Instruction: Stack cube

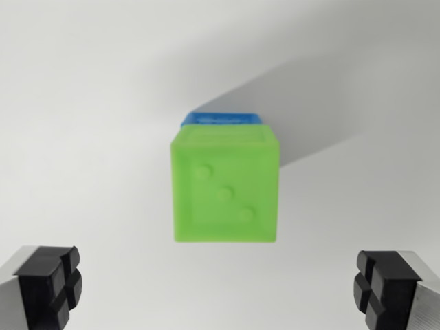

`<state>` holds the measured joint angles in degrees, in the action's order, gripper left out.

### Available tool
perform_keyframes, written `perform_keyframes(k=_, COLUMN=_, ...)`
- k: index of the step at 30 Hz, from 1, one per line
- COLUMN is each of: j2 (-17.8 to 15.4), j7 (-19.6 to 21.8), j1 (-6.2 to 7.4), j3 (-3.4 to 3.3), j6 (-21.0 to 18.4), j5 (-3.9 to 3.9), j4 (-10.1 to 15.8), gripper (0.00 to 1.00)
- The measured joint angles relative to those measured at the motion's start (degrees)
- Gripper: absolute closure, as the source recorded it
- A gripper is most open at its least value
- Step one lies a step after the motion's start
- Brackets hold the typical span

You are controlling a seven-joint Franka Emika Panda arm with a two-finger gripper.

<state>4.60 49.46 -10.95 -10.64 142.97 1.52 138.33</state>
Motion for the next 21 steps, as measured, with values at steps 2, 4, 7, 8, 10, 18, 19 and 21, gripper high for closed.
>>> perform_keyframes(k=2, j2=-1.0, j7=0.2, j1=0.0, j3=-0.01, j6=-1.3, j5=-0.33, j4=-0.3, gripper=0.0)
perform_keyframes(k=4, j2=-1.8, j7=0.4, j1=0.0, j3=-0.02, j6=-2.3, j5=-0.61, j4=-0.4, gripper=0.0)
perform_keyframes(k=7, j2=-3.4, j7=0.8, j1=0.0, j3=-0.03, j6=-4.3, j5=-1.06, j4=-0.9, gripper=0.0)
perform_keyframes(k=8, j2=-3.9, j7=0.9, j1=-0.01, j3=-0.03, j6=-4.9, j5=-1.17, j4=-1.1, gripper=0.0)
perform_keyframes(k=10, j2=-5.0, j7=1.0, j1=-0.02, j3=-0.03, j6=-6.3, j5=-1.42, j4=-1.5, gripper=0.0)
perform_keyframes(k=18, j2=-8.3, j7=1.6, j1=-0.03, j3=-0.03, j6=-11.4, j5=-2.17, j4=-3.3, gripper=0.0)
perform_keyframes(k=19, j2=-8.6, j7=1.7, j1=-0.03, j3=-0.03, j6=-12.0, j5=-2.24, j4=-3.6, gripper=0.0)
perform_keyframes(k=21, j2=-9.5, j7=1.8, j1=-0.03, j3=-0.03, j6=-13.4, j5=-2.38, j4=-4.2, gripper=0.0)
